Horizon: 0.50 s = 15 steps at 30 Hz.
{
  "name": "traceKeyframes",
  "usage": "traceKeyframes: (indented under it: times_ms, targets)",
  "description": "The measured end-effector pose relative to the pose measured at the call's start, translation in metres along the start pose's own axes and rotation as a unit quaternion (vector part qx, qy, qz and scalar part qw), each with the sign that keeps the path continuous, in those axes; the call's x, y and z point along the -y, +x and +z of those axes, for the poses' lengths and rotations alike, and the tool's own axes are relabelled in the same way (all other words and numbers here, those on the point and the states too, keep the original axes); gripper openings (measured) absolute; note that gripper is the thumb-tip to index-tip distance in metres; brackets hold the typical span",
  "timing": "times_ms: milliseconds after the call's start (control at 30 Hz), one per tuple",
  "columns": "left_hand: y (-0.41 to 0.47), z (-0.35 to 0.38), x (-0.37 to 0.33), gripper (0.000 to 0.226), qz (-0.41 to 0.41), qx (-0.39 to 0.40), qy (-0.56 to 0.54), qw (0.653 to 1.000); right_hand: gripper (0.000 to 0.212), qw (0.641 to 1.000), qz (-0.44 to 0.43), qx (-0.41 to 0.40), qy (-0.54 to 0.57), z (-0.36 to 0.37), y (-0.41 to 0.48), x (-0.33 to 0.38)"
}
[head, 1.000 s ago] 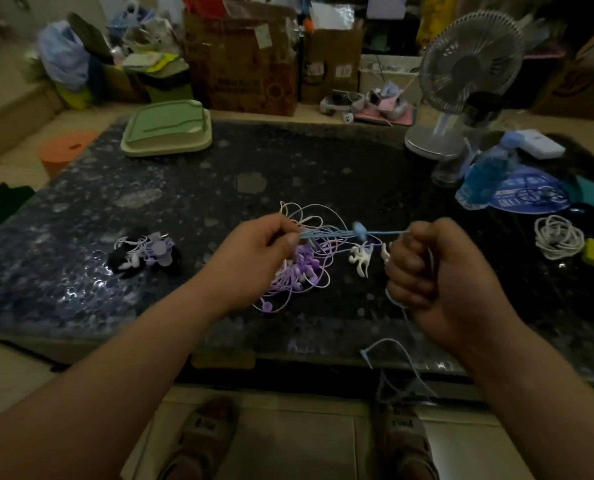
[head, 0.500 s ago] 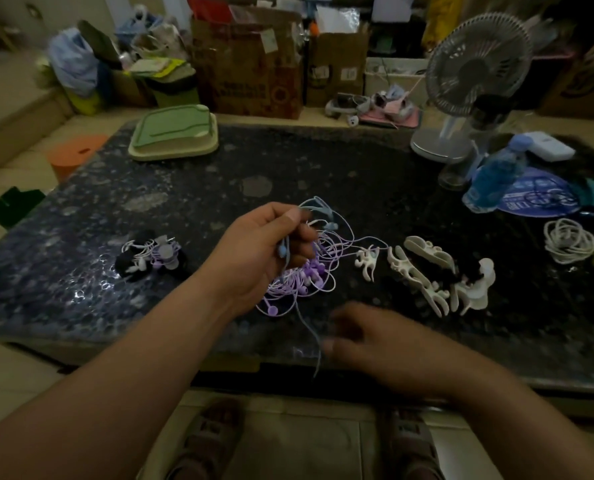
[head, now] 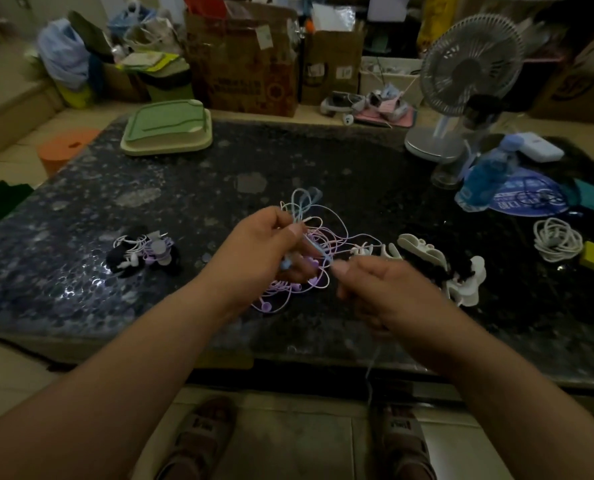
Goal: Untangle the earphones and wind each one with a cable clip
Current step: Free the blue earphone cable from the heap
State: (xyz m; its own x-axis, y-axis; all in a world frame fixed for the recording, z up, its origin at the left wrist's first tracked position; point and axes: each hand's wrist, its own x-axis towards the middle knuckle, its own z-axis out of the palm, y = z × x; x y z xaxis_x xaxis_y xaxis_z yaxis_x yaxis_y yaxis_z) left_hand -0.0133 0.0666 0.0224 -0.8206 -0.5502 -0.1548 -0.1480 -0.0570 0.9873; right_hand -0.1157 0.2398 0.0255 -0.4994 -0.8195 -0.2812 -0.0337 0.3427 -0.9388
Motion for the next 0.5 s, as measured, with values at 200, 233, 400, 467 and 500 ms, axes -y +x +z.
traceKeyframes:
  times_ms: [200, 233, 400, 467, 500]
  targets:
    - [0.002, -0.005, 0.017, 0.008, 0.078, -0.132, 0.361, 0.92, 0.03, 0.996, -0.083, -0.001, -0.034, -0.018, -0.003, 0.015]
    - [0.0, -0.003, 0.016, 0.019, 0.125, -0.175, 0.387, 0.897, 0.032, 0.996, -0.079, 0.025, -0.045, -0.017, -0.004, 0.016]
    - [-0.021, 0.016, -0.002, 0.038, 0.218, -0.009, 0.215, 0.952, 0.021, 0.993, -0.067, 0.051, -0.08, -0.01, -0.005, 0.019]
    - [-0.026, 0.019, -0.008, 0.026, 0.122, 0.099, 0.133, 0.979, 0.025, 0.994, -0.082, 0.029, -0.071, -0.014, -0.005, 0.023]
    - [-0.026, 0.017, -0.011, 0.025, 0.083, 0.128, 0.127, 0.98, 0.028, 0.995, -0.088, 0.005, -0.045, -0.016, -0.004, 0.025]
